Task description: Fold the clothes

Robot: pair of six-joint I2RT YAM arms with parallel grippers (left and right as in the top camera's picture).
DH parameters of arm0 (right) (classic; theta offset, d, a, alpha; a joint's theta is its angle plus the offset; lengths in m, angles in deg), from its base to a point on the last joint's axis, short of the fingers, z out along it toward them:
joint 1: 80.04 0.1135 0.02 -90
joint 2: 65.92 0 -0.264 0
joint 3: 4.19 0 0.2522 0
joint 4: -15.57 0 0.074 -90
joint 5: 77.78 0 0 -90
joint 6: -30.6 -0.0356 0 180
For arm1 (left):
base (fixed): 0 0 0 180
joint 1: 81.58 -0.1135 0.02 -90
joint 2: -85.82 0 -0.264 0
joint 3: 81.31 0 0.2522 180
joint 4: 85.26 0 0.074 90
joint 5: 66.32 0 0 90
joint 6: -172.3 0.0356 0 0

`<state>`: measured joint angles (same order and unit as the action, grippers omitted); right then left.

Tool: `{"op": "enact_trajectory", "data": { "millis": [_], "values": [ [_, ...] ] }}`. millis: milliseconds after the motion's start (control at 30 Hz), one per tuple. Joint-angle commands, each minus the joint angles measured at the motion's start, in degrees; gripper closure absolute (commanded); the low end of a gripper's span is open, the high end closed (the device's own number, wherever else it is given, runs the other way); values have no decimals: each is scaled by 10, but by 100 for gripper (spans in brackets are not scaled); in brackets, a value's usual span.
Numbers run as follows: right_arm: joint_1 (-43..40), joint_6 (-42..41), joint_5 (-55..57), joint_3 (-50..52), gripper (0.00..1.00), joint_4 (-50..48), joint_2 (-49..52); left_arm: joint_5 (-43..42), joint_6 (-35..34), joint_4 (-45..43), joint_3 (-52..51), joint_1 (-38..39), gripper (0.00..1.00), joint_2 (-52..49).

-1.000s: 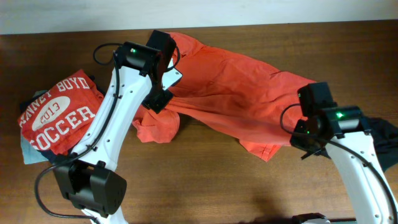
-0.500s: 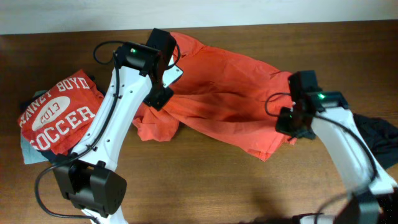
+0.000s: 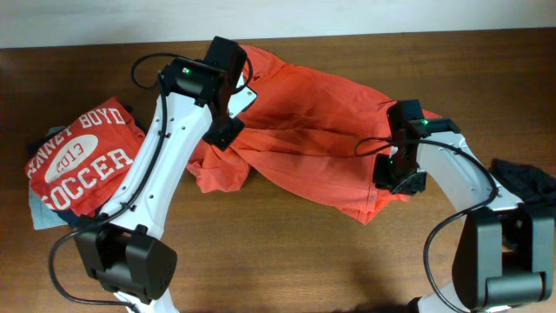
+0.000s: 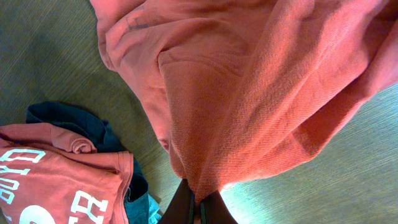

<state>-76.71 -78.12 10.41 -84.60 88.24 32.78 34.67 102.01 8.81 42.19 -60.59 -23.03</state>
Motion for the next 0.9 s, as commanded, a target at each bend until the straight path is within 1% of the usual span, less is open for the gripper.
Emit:
{"op": "enact_trajectory", "data": {
  "millis": [0, 267, 367, 500, 867],
  "values": [
    [-4, 20, -58, -10, 63, 9, -1, 4, -7, -3, 2, -1, 99, -1],
    [-4, 19, -59, 4, 63, 0, 21, 4, -7, -3, 2, -1, 99, -1],
    [-4, 18, -83, 12, 64, -11, 32, 4, -7, -3, 2, -1, 99, -1],
    [-4, 17, -88, 22, 64, -29, 37, 4, -7, -3, 2, -1, 99, -1],
    [-4, -19, -90, 63, 64, -78, 38, 4, -7, -3, 2, -1, 99, -1]
  ]
}}
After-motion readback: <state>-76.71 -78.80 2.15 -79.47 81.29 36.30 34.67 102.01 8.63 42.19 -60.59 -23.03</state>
